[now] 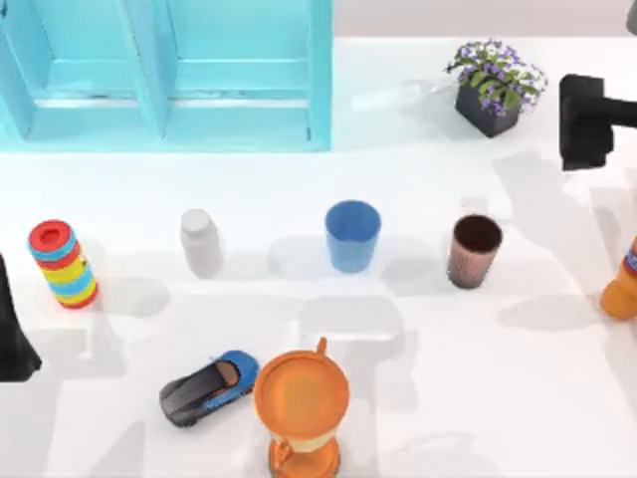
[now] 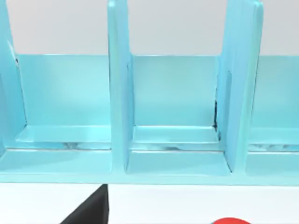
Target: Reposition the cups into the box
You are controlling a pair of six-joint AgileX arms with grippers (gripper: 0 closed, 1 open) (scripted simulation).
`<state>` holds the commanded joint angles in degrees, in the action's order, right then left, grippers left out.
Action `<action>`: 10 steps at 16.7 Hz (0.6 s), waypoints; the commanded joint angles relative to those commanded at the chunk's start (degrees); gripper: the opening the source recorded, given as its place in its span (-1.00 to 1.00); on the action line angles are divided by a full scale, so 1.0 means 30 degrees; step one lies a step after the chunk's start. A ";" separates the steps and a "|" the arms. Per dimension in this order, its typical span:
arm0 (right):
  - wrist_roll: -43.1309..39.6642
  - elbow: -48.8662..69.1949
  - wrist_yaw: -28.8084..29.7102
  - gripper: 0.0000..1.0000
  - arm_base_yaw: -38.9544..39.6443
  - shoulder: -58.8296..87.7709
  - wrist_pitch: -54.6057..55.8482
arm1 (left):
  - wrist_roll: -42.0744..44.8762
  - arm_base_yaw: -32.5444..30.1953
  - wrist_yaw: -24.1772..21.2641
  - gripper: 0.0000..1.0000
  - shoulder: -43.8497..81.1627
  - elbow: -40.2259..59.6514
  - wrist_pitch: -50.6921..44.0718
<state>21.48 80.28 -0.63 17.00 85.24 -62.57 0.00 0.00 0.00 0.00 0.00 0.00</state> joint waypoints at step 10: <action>0.0493 1.0572 0.0253 1.00 0.1593 1.1827 -0.6186 | 0.0000 0.0000 0.0000 1.00 0.0000 0.0000 0.0000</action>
<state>22.96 112.00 0.13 21.78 120.72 -81.13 0.00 0.00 0.00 0.00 0.00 0.00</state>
